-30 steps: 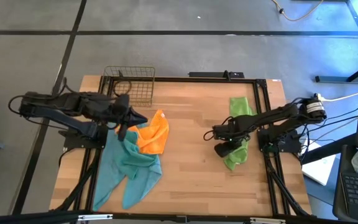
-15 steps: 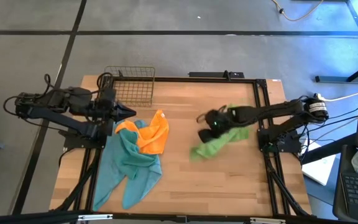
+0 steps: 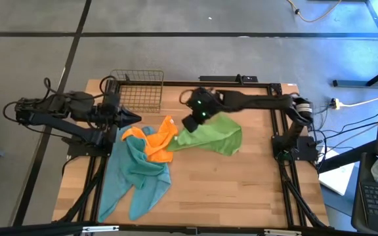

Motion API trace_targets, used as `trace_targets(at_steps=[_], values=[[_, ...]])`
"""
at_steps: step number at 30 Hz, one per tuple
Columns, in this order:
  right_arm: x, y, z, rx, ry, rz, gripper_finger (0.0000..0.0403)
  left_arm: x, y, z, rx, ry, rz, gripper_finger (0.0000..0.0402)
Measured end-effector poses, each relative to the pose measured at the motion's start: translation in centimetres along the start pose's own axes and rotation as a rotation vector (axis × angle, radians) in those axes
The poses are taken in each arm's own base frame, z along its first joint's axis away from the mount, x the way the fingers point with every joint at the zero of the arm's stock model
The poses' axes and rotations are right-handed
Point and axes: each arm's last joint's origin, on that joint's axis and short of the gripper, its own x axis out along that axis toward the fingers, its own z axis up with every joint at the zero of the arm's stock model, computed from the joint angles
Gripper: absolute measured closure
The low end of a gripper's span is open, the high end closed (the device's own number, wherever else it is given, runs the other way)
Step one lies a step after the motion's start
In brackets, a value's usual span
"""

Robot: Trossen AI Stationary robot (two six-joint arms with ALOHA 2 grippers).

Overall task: Fold microfiber towels
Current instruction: Fold the green microfiber cloth

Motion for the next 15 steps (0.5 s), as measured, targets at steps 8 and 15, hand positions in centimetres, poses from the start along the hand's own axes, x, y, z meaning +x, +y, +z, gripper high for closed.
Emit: trace_targets(at_steps=[8,15], values=[[-3.1,2.3,2.5,-0.157,-0.056,-0.093,0.0401,0.0,0.0,-0.1,0.002,0.009,0.001,0.0388],[-4.6,-1.0,3.6,-0.179,0.007,-0.197,0.0401,0.0,0.1,0.0,0.003,-0.01,0.045,0.0388]])
